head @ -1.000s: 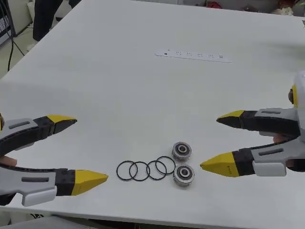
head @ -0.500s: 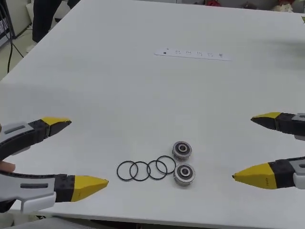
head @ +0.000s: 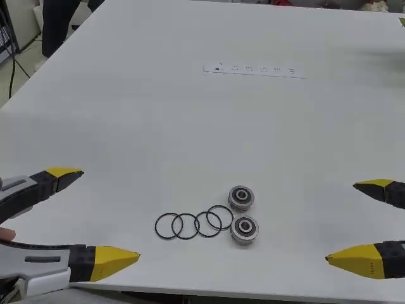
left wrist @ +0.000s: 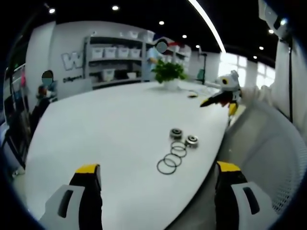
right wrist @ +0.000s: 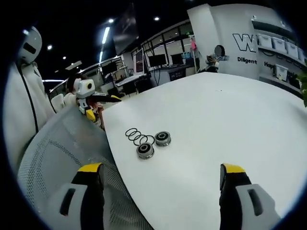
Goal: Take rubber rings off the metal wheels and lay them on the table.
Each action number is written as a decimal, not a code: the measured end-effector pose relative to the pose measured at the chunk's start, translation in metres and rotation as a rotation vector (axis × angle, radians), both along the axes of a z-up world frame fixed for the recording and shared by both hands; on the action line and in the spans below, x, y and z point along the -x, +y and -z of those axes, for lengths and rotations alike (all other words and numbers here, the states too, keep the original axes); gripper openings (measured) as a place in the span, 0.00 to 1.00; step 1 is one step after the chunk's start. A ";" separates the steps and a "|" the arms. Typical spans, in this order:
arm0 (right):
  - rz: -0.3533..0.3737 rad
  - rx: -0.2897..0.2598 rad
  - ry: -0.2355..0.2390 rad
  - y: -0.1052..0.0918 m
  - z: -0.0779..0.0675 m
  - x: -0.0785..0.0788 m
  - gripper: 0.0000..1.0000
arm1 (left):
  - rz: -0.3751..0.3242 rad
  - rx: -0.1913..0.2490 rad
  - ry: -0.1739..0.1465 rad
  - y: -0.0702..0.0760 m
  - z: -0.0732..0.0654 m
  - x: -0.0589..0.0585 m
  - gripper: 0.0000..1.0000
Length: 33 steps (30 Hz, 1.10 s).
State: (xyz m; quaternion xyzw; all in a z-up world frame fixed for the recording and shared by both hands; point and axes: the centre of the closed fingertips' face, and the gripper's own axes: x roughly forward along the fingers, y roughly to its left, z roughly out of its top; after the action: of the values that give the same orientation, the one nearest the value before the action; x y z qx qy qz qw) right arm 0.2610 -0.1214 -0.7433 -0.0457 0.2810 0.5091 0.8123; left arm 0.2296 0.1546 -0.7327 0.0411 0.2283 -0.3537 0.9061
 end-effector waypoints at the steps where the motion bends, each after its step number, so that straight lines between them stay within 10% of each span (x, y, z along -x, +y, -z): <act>1: 0.004 0.000 0.006 -0.001 0.002 0.001 0.99 | -0.003 0.001 0.002 0.002 0.001 0.000 1.00; 33: 0.061 -0.009 0.106 -0.007 0.033 0.016 0.97 | -0.038 0.015 0.054 0.002 0.017 0.005 1.00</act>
State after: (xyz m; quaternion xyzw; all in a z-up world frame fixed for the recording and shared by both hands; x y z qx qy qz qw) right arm 0.2452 -0.1286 -0.7761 -0.0067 0.3226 0.4870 0.8116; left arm 0.2242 0.1566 -0.7496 0.0203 0.2508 -0.3390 0.9065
